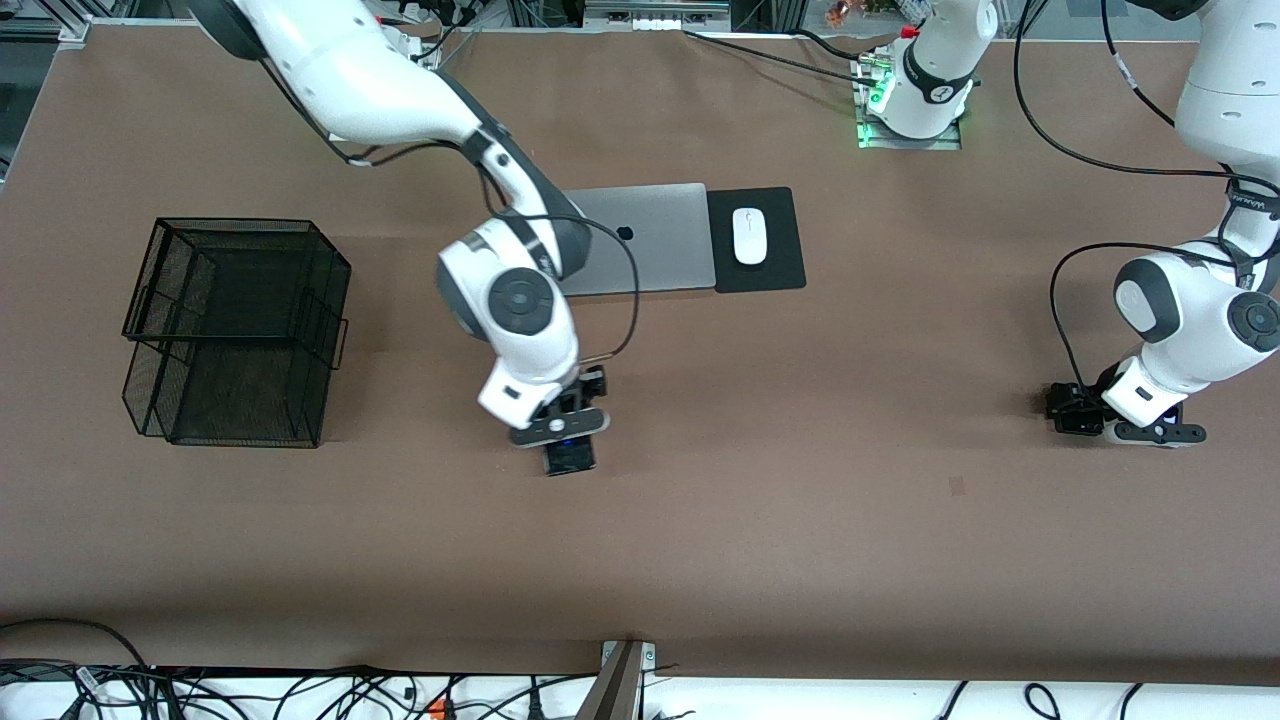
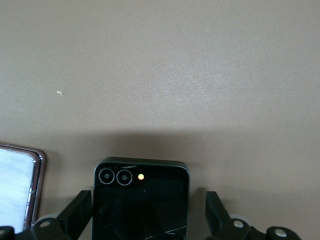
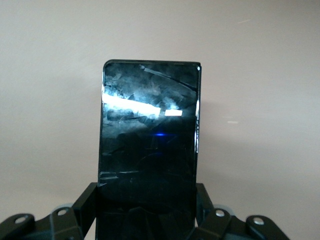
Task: Place phones with both arms
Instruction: 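Carry the phone to the basket while the left gripper grasps the flip phone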
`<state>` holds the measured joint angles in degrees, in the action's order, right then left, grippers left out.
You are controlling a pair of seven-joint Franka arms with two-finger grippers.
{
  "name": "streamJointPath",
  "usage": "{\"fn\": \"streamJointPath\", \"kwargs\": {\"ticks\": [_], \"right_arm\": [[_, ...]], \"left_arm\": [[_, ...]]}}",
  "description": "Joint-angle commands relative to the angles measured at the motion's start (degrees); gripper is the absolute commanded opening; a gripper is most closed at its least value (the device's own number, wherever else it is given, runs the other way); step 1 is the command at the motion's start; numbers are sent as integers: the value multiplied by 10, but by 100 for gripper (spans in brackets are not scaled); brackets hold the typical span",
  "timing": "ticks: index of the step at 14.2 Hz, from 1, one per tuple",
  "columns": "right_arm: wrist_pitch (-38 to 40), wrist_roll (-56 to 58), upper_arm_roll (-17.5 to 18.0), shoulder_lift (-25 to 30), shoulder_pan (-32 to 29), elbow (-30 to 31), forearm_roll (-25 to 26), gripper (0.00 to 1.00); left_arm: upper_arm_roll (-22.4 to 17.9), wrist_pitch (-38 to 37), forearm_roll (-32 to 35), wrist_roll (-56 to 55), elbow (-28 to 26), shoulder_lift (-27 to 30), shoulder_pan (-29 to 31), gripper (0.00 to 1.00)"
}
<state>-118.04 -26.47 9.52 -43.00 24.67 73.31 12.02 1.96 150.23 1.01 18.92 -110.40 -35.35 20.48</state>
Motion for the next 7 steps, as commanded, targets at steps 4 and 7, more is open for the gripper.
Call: {"fn": "streamJointPath", "kwargs": {"ticks": [4, 7], "right_arm": [[141, 76, -87, 106, -23, 23, -27, 4], [218, 143, -149, 159, -50, 53, -109, 4]], "left_arm": [[1, 9, -12, 3, 5, -8, 6, 100], [1, 9, -9, 3, 6, -8, 8, 100]]}}
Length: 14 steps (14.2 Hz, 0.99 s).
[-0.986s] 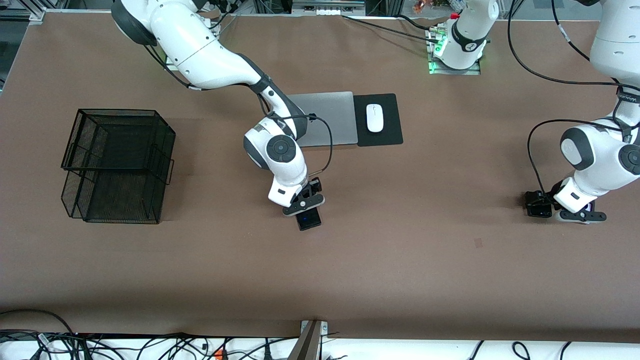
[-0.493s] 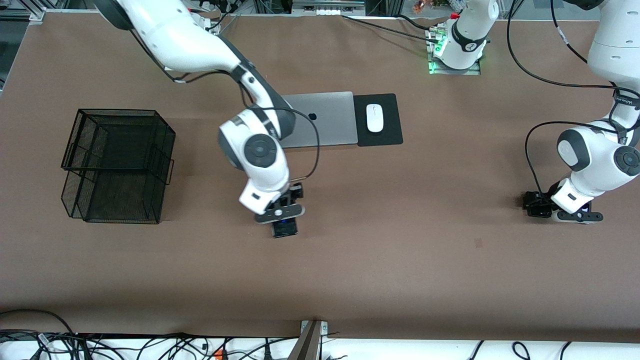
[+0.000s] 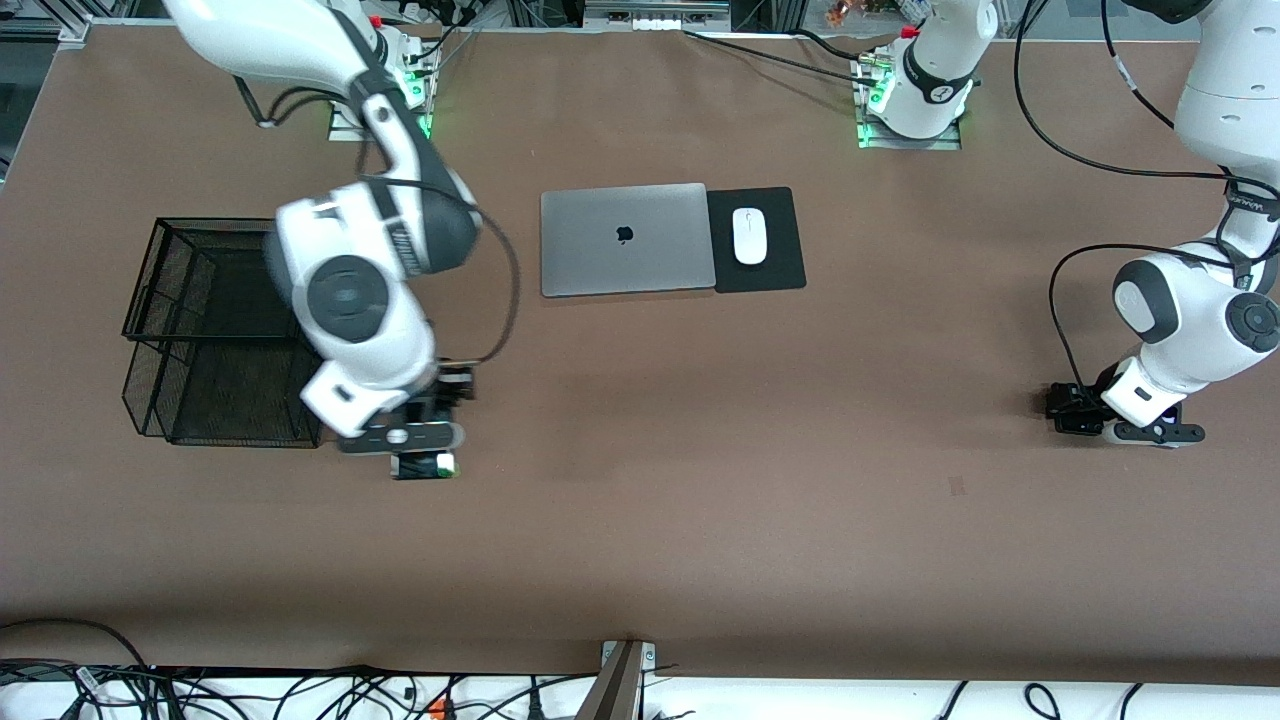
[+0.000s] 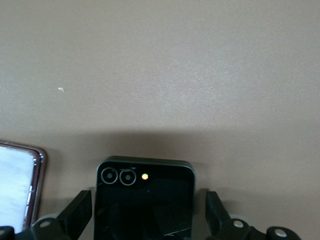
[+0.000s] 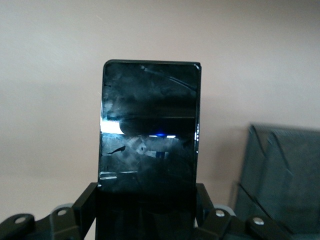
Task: Place phones with both arms
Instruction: 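Carry the phone to the basket while the left gripper grasps the flip phone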
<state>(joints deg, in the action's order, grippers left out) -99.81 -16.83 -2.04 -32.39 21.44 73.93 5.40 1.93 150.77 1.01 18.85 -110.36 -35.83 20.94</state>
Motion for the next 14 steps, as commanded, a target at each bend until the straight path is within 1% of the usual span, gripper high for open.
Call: {"fn": "streamJointPath", "kwargs": {"ticks": [1, 2, 3, 4, 6, 7, 9, 12, 14], "right_arm": [[57, 77, -63, 69, -18, 61, -45, 4], [70, 110, -96, 85, -18, 82, -43, 4], [70, 141, -133, 102, -18, 119, -43, 3], [59, 175, -167, 124, -18, 161, -40, 3], [32, 203, -204, 156, -18, 217, -36, 3], [30, 206, -216, 167, -17, 238, -36, 3], [21, 207, -225, 189, -17, 276, -22, 3], [-24, 207, -232, 231, -17, 352, 18, 1], [-62, 208, -242, 270, -17, 412, 38, 1]], "left_arm": [[2, 5, -8, 6, 6, -3, 6, 100], [2, 5, -8, 6, 6, -3, 6, 100], [2, 5, -8, 6, 7, -4, 6, 99], [2, 5, -8, 5, 7, -6, 6, 90], [2, 6, -9, 4, 11, -7, 6, 74], [2, 6, -9, 3, 15, -13, 6, 65], [2, 6, -9, 3, 16, -14, 6, 54], [2, 5, -9, 2, 16, -14, 4, 39], [2, 5, -9, -1, 17, -14, 2, 33]]}}
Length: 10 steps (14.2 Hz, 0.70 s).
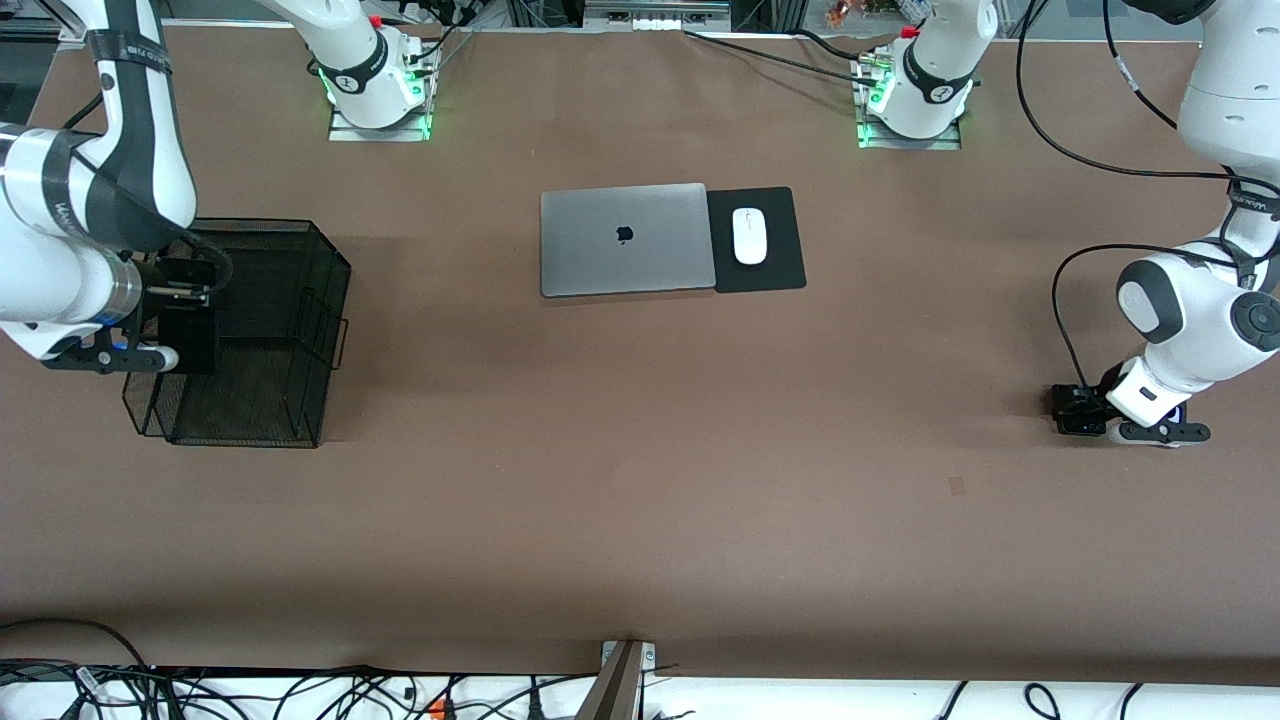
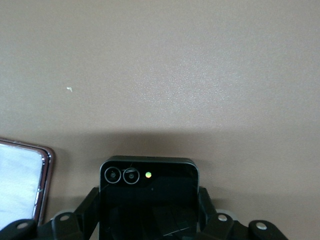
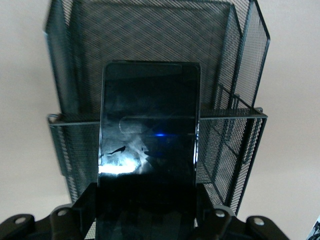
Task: Place phones with both arms
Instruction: 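Carry the phone to the basket while the left gripper grasps the flip phone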
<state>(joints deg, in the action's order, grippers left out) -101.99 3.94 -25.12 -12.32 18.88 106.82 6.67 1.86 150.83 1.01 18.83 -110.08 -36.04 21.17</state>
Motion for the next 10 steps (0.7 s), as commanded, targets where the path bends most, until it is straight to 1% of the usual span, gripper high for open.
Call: {"fn": "streamJointPath", "kwargs": {"ticks": [1, 2, 3, 6, 7, 10], "right_arm": [[-49, 0, -12, 88, 9, 106, 43, 1], [-50, -1, -12, 101, 9, 117, 58, 1], [-51, -1, -18, 113, 8, 127, 61, 1], [-71, -1, -37, 145, 8, 168, 61, 1], [-79, -1, -41, 152, 8, 180, 61, 1], [-78, -1, -62, 153, 8, 197, 61, 1]], "left_arm": [[3, 4, -8, -1, 15, -11, -1, 33], [3, 3, -8, -2, 19, -11, -2, 32], [3, 2, -8, -8, 20, -11, -3, 32], [3, -5, -7, -24, 29, -9, -17, 25], [3, -8, -7, -29, 33, -6, -21, 25], [4, -67, -6, -30, 70, 2, -28, 23]]}}
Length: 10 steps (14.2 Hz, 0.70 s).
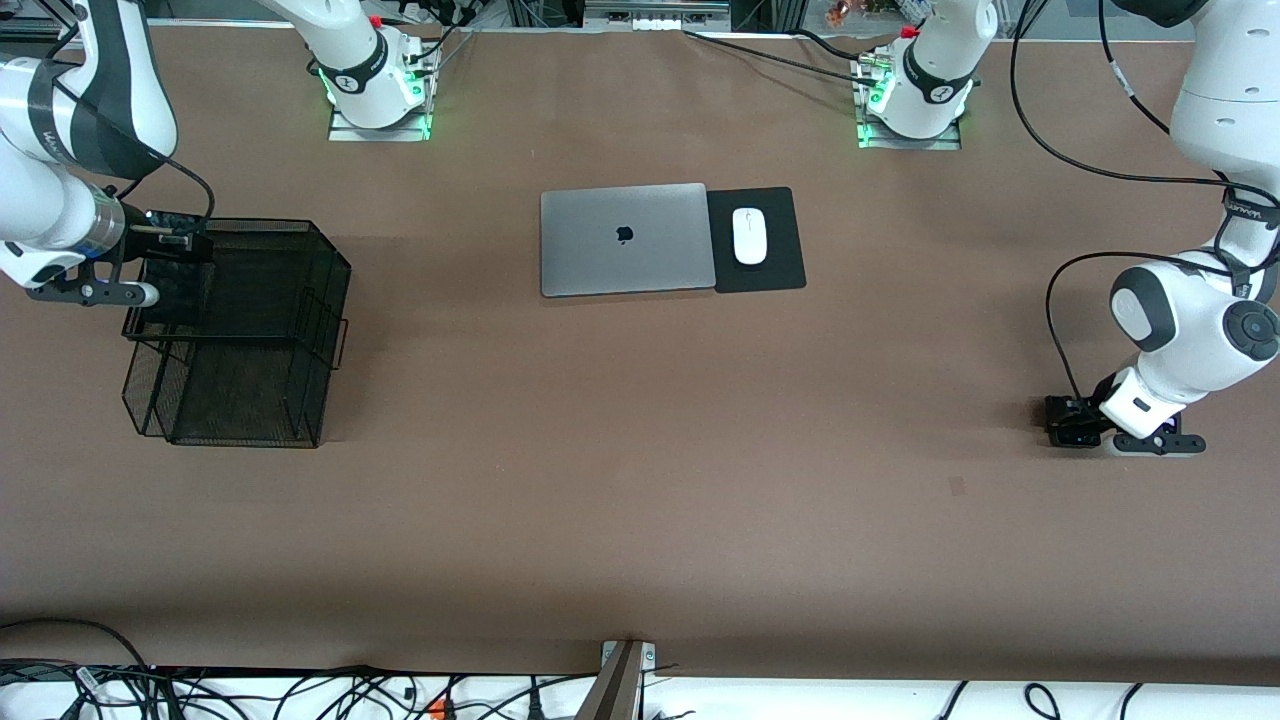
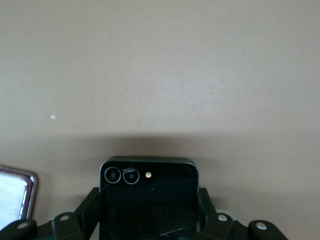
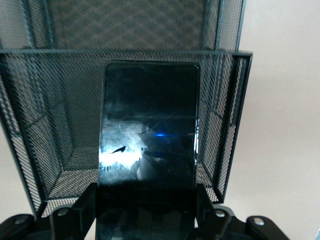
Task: Place phones with both arms
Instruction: 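Carry the phone to the basket while the left gripper grasps the flip phone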
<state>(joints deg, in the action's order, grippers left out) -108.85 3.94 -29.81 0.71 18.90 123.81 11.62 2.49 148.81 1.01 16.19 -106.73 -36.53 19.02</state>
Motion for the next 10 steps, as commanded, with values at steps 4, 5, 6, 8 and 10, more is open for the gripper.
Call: {"fn": "streamJointPath", "kwargs": {"ticks": [4, 5, 6, 8, 10], "right_arm": [[-14, -2, -29, 13, 8, 37, 12, 1], [-19, -2, -29, 7, 8, 37, 12, 1], [-28, -2, -31, -1, 7, 37, 12, 1], [-43, -2, -38, -12, 7, 37, 12, 1], [-53, -2, -38, -18, 7, 36, 12, 1]], "left_arm": [[-4, -77, -5, -54, 54, 19, -56, 21], [-4, -90, -5, -60, 63, 23, -66, 19], [-1, -106, -5, -62, 73, 25, -71, 18], [-2, -120, -5, -75, 78, 26, -106, 18], [0, -137, -5, -112, 81, 27, -136, 18]]}}
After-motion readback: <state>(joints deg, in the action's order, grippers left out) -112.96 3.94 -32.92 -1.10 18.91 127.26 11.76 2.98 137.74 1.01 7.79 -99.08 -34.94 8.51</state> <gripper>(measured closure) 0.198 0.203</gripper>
